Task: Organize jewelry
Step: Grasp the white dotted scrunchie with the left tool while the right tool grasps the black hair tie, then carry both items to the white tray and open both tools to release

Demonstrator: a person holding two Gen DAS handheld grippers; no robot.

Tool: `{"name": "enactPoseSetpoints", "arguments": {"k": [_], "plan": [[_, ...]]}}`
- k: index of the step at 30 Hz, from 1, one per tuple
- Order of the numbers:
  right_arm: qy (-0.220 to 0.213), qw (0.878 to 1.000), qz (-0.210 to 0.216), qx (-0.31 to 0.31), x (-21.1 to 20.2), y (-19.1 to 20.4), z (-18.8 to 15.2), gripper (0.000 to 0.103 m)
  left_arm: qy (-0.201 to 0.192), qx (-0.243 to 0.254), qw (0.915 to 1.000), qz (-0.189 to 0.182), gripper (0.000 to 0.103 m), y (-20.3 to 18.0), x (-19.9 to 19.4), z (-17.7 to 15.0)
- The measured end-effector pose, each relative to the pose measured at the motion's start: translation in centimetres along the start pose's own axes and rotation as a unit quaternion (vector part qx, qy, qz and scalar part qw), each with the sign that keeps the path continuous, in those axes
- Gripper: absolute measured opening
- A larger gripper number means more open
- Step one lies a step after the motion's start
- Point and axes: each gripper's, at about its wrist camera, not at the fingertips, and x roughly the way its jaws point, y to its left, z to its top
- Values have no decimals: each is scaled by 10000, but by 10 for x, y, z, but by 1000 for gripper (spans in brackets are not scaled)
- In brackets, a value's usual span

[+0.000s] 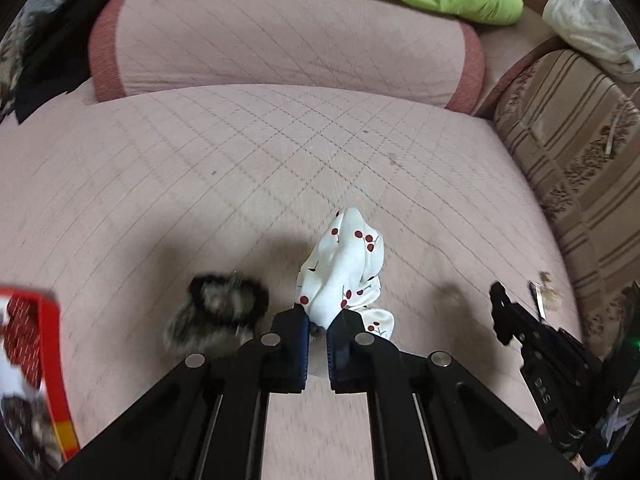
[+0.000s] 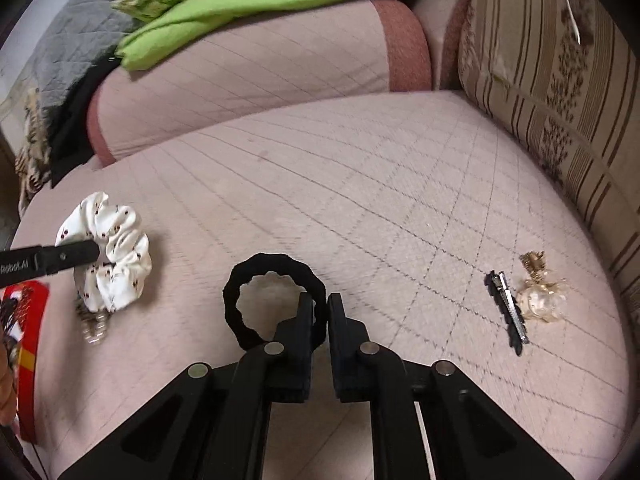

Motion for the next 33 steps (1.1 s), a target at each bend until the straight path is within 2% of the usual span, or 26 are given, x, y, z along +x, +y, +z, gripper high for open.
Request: {"name": "enactPoseSetpoints", "arguments": {"k": [4, 10, 16, 23, 33], "plan": [[-201, 9997, 85, -140, -32, 17, -3, 8, -170, -45, 9998, -17, 7, 4, -36, -23], [-359, 9986, 300, -228, -68, 36, -17, 8, -543, 34, 9981, 303, 7, 8, -88, -59], [-444, 9976, 476, -221, -98, 49, -35, 9, -949, 122, 9925, 761, 7, 13, -134, -97], [-525, 9964, 619, -234, -125, 62, -51, 9, -1124, 121, 9878, 1073, 7, 24, -163, -128], [-517, 9938, 875, -445, -147, 95, -66, 9, -1422, 1, 9787, 1483, 7, 43, -199, -151]]}}
